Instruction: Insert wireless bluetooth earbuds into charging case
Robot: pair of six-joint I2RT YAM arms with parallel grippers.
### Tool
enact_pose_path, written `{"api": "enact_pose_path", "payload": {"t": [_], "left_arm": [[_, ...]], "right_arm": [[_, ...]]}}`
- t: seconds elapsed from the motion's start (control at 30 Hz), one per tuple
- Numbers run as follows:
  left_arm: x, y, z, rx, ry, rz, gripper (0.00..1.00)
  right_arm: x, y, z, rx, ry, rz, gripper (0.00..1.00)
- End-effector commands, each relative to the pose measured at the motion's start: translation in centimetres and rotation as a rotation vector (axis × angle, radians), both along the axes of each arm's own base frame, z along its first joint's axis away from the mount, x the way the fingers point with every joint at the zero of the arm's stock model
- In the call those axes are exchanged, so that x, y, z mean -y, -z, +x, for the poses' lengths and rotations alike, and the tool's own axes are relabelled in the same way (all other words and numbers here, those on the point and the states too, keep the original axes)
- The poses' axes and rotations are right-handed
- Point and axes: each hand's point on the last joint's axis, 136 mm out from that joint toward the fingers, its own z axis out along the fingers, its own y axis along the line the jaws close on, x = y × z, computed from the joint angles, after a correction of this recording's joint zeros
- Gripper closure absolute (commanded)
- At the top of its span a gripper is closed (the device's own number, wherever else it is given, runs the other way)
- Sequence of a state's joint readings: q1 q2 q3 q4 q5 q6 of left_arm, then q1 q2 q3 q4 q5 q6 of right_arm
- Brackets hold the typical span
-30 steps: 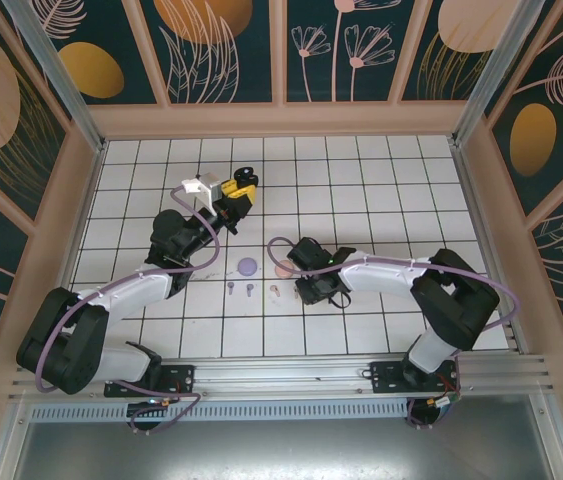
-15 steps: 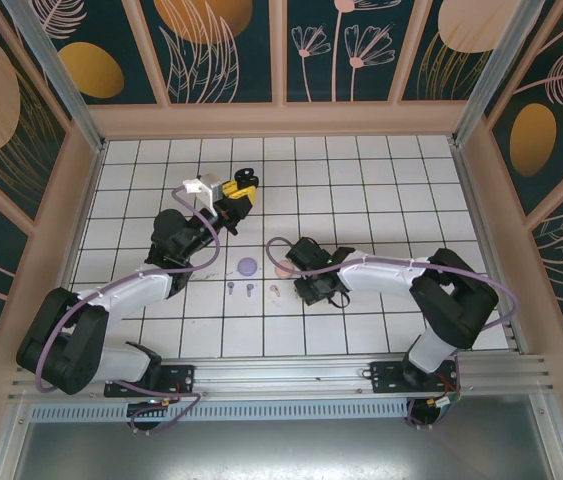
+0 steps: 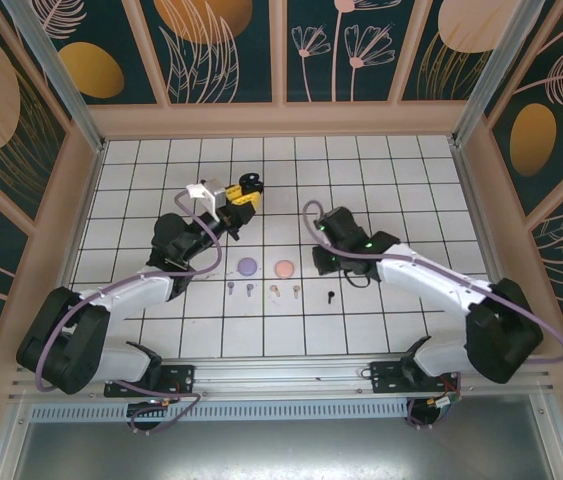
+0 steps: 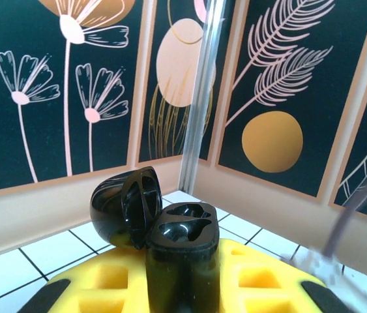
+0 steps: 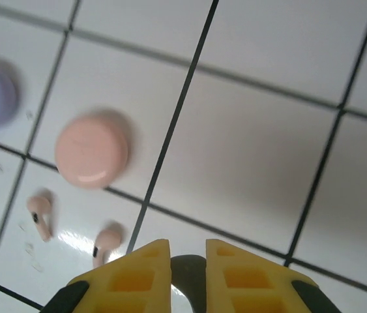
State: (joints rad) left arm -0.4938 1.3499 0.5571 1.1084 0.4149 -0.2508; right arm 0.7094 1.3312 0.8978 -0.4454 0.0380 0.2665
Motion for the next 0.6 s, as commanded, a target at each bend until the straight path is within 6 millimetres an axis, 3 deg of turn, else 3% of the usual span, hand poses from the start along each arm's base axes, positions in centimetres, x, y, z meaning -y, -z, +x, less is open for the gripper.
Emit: {"api": "enact_pose_path", "payload": {"t": [0.0,0.17,0.3,0.43,0.57], "left_arm": [[1.4,-0.4,-1.6,0.104,0.051,0.029,1.0],[3.7,0.1,-2.9,0.181,0.083,0.085,1.0],[4.5,-0.2,-3.0,0.219,0.069,0.094,1.0],[4.9,-0.3,-2.8,0.255,0.041,0.1,1.0],[5.1,-0.6,-2.7,0.301,0.013,0.102,1.0]], "right_arm": [[-0.4,-6.6,1.7,0.117,-0.009,0.126,0.86],[-1.2,-14.6,3.3,0.275,-0.032,0.233,0.86],[-1.8,-19.2,3.7,0.362,-0.053,0.3,0.86],[-2.3,-22.8,3.4,0.428,-0.073,0.377,0.86],[-3.0,-24.9,2.6,0.478,-0.129,0.455,0.86]]}}
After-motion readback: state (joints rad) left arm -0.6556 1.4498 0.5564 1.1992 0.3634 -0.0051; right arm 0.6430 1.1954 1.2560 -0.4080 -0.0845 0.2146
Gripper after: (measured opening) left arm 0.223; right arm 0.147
